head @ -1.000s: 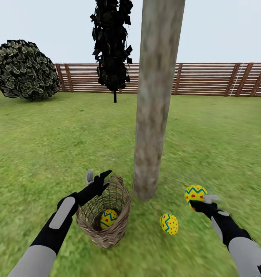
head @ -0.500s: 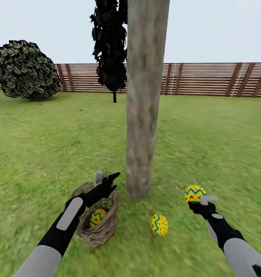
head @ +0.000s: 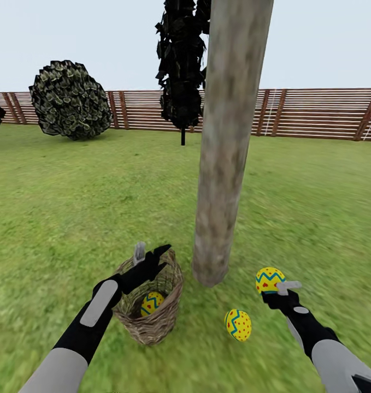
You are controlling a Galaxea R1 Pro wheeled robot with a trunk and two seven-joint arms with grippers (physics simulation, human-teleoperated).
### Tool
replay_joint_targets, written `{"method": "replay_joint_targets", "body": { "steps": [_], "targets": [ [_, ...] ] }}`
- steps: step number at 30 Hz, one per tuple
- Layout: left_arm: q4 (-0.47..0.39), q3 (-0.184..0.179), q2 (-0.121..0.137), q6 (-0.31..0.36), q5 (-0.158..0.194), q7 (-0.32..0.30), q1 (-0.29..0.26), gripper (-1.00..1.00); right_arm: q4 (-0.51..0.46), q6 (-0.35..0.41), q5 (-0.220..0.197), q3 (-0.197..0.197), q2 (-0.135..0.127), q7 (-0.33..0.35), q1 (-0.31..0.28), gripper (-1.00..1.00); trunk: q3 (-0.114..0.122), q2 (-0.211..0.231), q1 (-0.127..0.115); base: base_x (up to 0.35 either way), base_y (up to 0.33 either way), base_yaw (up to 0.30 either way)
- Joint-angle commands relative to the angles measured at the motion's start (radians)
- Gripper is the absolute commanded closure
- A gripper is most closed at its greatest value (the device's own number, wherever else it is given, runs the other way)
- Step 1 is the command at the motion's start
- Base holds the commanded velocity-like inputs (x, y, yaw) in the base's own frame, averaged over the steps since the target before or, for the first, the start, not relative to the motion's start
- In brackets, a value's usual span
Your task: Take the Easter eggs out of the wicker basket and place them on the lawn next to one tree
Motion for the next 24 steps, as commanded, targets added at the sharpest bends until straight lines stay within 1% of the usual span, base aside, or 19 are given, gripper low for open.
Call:
{"method": "replay_joint_targets", "body": {
  "steps": [1,3,9,11,13,16,17,19,20,21,23,24],
  "targets": [
    [0.0,0.001,0.0,0.004,0.004,-0.002,-0.001,-1.0,0.001,-0.004,0.006,-0.009,0.0,0.008,-0.001,1.0,-0.001,0.0,0.0,0.0,0.0,0.006],
    [0.0,0.001,0.001,0.004,0.007,-0.002,-0.001,-1.0,0.0,-0.004,0.006,-0.009,0.0,0.008,-0.001,1.0,-0.001,0.0,0.0,0.0,0.0,0.002],
    [-0.007,0.0,-0.001,0.007,0.011,-0.003,-0.001,-1.0,0.001,-0.001,0.006,-0.008,0.0,0.008,-0.001,1.0,-0.02,-0.042,0.023,0.0,0.0,0.0],
    [-0.008,-0.001,-0.024,0.014,0.013,-0.003,-0.001,-1.0,0.002,0.009,0.004,-0.006,-0.003,0.0,-0.002,1.0,-0.026,-0.056,0.031,0.0,0.0,0.0],
    [-0.009,-0.002,-0.032,0.019,0.013,-0.003,-0.001,-1.0,0.004,0.025,0.003,-0.005,-0.004,-0.024,-0.003,1.0,-0.032,-0.07,0.038,0.0,0.0,0.0],
    [-0.01,-0.004,-0.035,0.023,0.014,-0.004,-0.001,-1.0,0.042,0.061,0.005,0.015,-0.005,-0.091,-0.011,1.0,-0.042,-0.091,0.05,0.0,0.0,0.0],
    [-0.011,-0.017,-0.036,0.024,0.014,-0.004,-0.001,-1.0,0.053,0.062,0.006,0.018,-0.006,-0.099,-0.013,1.0,-0.045,-0.098,0.054,0.0,0.0,0.0],
    [-0.016,-0.09,-0.037,0.024,0.016,-0.005,-0.001,-1.0,0.066,0.063,0.007,0.022,-0.005,-0.106,-0.014,1.0,-0.051,-0.112,0.061,0.0,0.0,0.0],
    [-0.022,-0.113,-0.037,0.023,0.017,-0.005,-0.001,-1.0,0.073,0.062,0.01,0.032,-0.005,-0.107,-0.014,1.0,-0.054,-0.119,0.065,0.0,0.0,0.0],
    [-0.03,-0.129,-0.037,0.023,0.017,-0.005,-0.001,-1.0,0.082,0.061,0.019,0.06,-0.006,-0.107,-0.014,1.0,-0.057,-0.126,0.069,0.0,0.0,0.0],
    [-0.035,-0.138,-0.037,0.025,0.017,-0.004,-0.001,-1.0,0.087,0.061,0.026,0.108,-0.005,-0.107,-0.015,1.0,-0.064,-0.14,0.077,0.0,0.0,0.0],
    [-0.035,-0.139,-0.037,0.025,0.017,-0.002,-0.001,-1.0,0.088,0.061,0.027,0.118,-0.006,-0.107,-0.015,1.0,-0.067,-0.147,0.08,0.0,0.0,0.0]
  ]
}}
